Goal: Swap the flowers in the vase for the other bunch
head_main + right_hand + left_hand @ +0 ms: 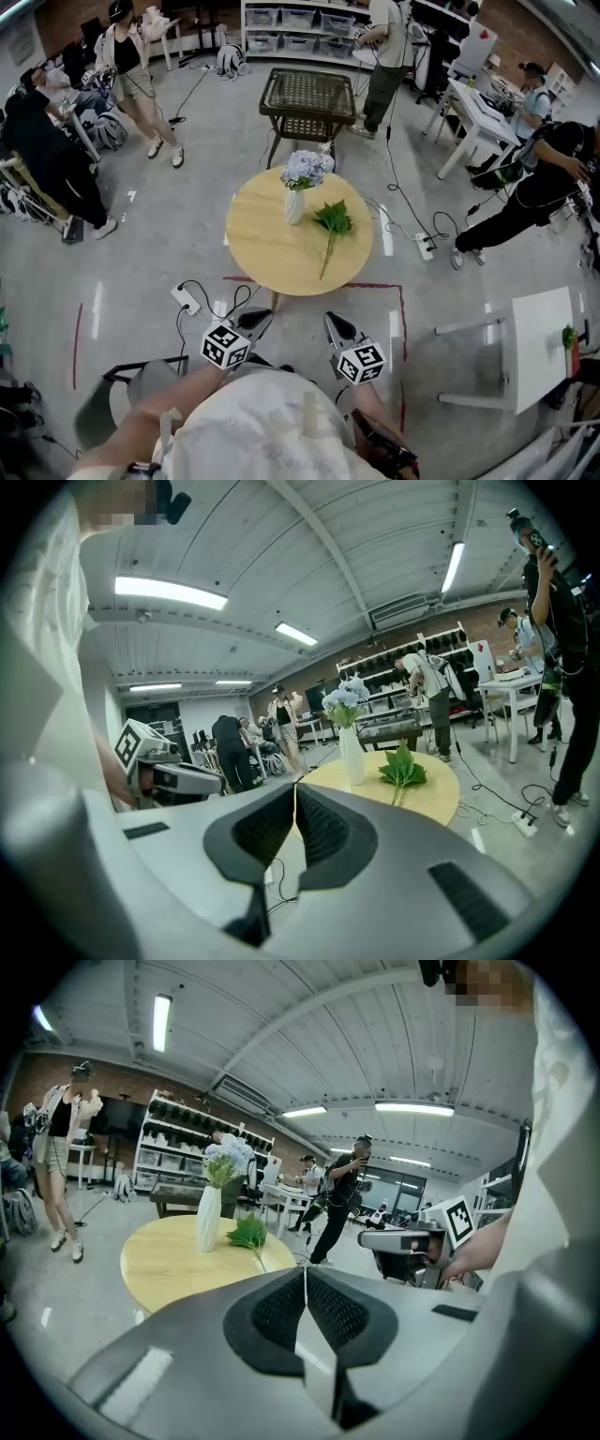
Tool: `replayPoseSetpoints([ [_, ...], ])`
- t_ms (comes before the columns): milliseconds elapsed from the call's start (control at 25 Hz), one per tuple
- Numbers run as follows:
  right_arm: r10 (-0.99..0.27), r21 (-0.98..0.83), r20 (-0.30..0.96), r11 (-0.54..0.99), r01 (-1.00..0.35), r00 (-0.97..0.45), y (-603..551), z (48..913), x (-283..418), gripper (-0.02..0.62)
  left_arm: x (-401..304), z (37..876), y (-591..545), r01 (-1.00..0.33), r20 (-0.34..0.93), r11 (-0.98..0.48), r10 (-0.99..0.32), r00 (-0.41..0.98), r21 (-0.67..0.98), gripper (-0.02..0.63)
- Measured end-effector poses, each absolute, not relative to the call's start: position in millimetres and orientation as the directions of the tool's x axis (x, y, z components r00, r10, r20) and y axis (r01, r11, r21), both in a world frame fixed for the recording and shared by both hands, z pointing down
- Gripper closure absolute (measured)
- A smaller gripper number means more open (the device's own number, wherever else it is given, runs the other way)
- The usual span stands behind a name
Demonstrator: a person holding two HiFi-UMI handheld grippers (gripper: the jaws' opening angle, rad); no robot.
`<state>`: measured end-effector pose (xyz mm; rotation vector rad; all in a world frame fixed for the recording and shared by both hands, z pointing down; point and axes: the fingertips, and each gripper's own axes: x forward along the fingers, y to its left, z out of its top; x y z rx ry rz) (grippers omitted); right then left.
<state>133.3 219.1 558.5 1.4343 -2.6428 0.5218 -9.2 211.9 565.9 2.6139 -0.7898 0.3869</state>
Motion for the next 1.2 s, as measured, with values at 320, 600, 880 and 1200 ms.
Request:
replayPoseSetpoints([
  [320, -0.799, -0.27, 0.238, 0.492, -0.827, -0.553, 217, 560, 138, 0.588, -7, 561, 216, -0.576, 0.373, -0.771, -0.467, 0.801, 0.272, 0.594],
  [600, -0.789, -0.288, 0.257, 0.489, -0.824, -0.558, 211, 572, 130, 0.588, -15, 575, 213, -0.584, 0.393, -0.756, -0.461, 0.796, 0.296, 0.594],
  [880, -0.785, -0.286, 0.283, 0.479, -0.83, -0.55, 195, 579, 123, 0.588, -17, 585, 194, -0.57, 0.387, -0.756, -0.445, 0.808, 0.321, 0.594],
  [1200, -0.79, -0.269, 0.293, 0.473, -0.839, -0.539, 165, 574, 122, 0.588, -17, 582, 162, -0.554, 0.373, -0.767, -0.434, 0.82, 0.323, 0.594],
])
